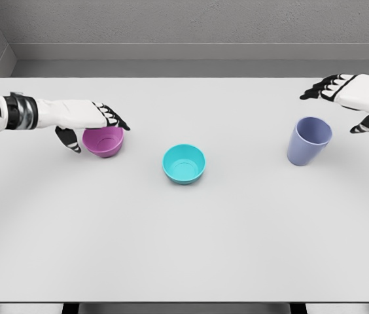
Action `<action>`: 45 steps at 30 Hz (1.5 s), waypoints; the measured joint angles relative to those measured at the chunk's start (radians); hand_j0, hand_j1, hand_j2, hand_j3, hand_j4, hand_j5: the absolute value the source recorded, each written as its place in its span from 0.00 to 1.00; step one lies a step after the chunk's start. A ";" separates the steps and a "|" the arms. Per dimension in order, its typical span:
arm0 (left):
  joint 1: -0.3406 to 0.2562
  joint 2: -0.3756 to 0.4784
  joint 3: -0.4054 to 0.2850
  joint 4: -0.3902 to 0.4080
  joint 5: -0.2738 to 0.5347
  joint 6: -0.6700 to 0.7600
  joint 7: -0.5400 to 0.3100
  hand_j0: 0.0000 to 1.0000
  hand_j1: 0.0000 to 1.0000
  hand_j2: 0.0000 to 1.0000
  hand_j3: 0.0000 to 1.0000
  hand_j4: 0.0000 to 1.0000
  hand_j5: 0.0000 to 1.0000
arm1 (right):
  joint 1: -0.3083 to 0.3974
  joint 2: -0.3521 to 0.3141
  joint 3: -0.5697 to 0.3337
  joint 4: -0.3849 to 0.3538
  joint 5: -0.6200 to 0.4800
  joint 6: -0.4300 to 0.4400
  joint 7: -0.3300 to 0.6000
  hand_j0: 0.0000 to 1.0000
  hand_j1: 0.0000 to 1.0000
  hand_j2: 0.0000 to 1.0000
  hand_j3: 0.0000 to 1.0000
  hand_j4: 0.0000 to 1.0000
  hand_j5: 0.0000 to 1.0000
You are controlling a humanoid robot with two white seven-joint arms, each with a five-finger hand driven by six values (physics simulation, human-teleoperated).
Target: Stacking bowl and cup with both arms
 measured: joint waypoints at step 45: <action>-0.017 -0.062 -0.006 0.088 -0.044 0.000 0.000 1.00 1.00 1.00 1.00 1.00 1.00 | 0.009 0.001 0.006 -0.009 0.000 0.000 0.000 1.00 1.00 1.00 1.00 1.00 1.00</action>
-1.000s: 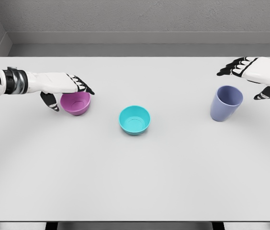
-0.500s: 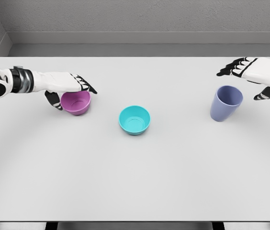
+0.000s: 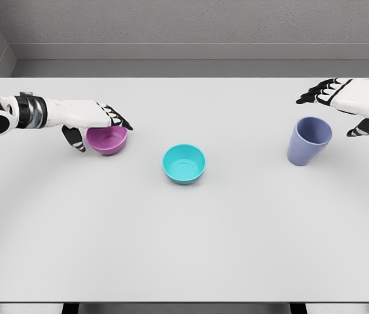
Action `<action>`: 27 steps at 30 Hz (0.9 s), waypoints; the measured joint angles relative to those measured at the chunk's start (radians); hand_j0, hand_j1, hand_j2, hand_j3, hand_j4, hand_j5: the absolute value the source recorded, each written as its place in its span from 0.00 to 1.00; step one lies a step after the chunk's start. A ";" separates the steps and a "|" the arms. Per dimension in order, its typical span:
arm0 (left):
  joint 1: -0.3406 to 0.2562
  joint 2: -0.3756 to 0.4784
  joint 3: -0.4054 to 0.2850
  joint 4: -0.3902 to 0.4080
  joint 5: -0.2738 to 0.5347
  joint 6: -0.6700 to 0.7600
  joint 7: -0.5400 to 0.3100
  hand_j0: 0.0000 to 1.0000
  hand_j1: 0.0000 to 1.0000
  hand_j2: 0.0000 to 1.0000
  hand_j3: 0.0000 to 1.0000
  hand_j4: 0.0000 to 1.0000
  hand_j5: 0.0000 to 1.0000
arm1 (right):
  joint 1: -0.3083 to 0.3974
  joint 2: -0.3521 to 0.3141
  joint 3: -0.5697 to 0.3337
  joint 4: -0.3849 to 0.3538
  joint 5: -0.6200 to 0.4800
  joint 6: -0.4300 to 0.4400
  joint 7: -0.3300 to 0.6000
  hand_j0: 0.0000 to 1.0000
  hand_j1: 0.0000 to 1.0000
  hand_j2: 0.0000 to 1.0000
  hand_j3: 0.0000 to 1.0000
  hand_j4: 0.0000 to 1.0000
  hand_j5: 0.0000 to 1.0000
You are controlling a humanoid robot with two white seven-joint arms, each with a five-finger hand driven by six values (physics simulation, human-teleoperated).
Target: Stacking bowl and cup with both arms
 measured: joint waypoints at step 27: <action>-0.005 -0.016 -0.001 -0.001 -0.017 0.000 0.000 1.00 1.00 1.00 1.00 1.00 1.00 | 0.000 0.004 0.012 0.000 0.000 0.000 0.000 1.00 1.00 1.00 1.00 1.00 1.00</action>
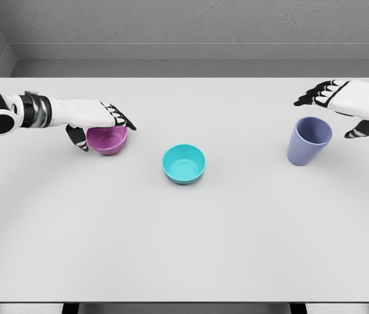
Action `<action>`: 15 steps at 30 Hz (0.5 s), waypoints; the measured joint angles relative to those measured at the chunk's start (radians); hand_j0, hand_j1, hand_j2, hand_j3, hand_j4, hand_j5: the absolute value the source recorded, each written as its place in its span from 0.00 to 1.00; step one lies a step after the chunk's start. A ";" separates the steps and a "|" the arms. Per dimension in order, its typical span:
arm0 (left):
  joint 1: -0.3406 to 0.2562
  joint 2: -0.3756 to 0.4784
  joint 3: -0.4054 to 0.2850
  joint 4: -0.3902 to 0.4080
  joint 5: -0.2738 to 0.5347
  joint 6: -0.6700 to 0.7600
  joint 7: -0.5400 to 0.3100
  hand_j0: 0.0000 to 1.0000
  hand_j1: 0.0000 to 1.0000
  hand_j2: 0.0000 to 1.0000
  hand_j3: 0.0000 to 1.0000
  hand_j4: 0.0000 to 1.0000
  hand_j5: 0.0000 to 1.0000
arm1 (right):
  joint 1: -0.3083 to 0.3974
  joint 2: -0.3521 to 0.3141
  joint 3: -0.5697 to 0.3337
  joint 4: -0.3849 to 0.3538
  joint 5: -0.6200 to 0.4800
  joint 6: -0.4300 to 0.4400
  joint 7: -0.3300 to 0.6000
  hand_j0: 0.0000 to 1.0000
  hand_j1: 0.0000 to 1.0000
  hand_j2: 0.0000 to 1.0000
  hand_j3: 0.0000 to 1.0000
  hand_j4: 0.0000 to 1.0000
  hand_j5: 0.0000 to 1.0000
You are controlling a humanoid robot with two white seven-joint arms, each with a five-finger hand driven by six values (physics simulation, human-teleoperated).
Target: Stacking bowl and cup with both arms
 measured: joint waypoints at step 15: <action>0.006 -0.012 0.000 0.001 -0.020 0.000 0.000 0.89 0.89 0.89 0.89 0.89 0.89 | 0.000 0.001 0.003 0.001 0.000 0.000 0.000 1.00 1.00 1.00 1.00 1.00 1.00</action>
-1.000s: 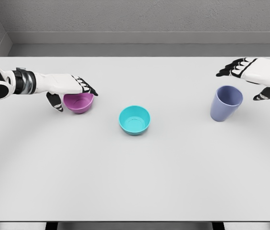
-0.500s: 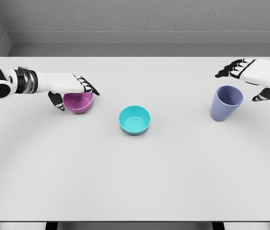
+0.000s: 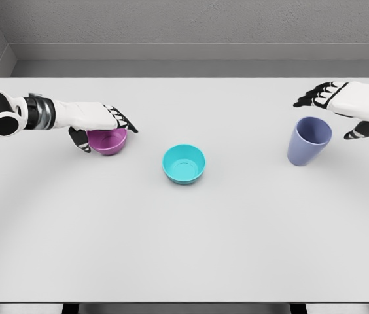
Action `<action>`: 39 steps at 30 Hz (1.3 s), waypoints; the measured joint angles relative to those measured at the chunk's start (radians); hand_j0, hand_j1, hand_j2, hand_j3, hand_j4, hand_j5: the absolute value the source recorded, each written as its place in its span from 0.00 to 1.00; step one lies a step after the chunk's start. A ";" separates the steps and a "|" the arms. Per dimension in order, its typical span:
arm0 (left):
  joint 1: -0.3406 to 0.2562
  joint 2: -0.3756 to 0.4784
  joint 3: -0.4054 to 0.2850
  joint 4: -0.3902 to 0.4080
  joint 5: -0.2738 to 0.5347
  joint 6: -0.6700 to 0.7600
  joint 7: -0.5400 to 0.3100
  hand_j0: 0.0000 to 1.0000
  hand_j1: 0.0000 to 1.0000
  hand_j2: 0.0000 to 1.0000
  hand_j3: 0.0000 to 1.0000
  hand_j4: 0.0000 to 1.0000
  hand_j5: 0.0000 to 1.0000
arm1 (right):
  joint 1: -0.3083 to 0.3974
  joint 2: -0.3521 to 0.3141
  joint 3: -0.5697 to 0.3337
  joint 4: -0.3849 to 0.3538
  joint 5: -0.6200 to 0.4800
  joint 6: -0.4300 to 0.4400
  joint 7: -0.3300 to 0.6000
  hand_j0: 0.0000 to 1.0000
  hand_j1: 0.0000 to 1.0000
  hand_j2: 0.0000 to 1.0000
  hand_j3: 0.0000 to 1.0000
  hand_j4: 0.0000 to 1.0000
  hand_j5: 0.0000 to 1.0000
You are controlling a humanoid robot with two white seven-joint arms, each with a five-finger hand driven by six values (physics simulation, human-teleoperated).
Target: Stacking bowl and cup with both arms
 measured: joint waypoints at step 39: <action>-0.100 -0.041 0.000 -0.155 0.073 -0.001 -0.001 0.64 0.64 0.64 0.64 0.64 0.64 | -0.003 -0.002 0.011 0.002 0.000 0.000 0.000 1.00 1.00 1.00 1.00 1.00 1.00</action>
